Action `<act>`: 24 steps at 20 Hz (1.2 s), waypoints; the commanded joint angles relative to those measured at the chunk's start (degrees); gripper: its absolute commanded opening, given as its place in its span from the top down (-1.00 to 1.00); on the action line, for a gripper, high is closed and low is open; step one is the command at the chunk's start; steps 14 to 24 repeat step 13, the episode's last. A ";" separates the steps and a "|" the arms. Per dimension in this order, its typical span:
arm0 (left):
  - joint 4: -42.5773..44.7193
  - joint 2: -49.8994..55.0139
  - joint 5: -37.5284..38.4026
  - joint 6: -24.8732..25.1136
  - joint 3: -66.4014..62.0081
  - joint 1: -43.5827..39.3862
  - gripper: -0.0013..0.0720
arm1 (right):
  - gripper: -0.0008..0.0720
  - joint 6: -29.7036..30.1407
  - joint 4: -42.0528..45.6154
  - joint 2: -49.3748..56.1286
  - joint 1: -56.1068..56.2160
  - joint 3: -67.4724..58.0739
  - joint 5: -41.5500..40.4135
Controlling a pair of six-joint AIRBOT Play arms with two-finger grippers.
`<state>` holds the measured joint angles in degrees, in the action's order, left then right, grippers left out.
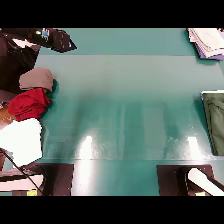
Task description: Fold the shirts.
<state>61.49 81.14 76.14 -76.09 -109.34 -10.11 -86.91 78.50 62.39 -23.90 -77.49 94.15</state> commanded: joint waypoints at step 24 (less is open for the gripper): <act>-0.02 -0.02 -0.70 0.00 0.00 -0.02 0.89 | 0.93 -0.02 -2.97 -0.07 24.83 0.04 -3.23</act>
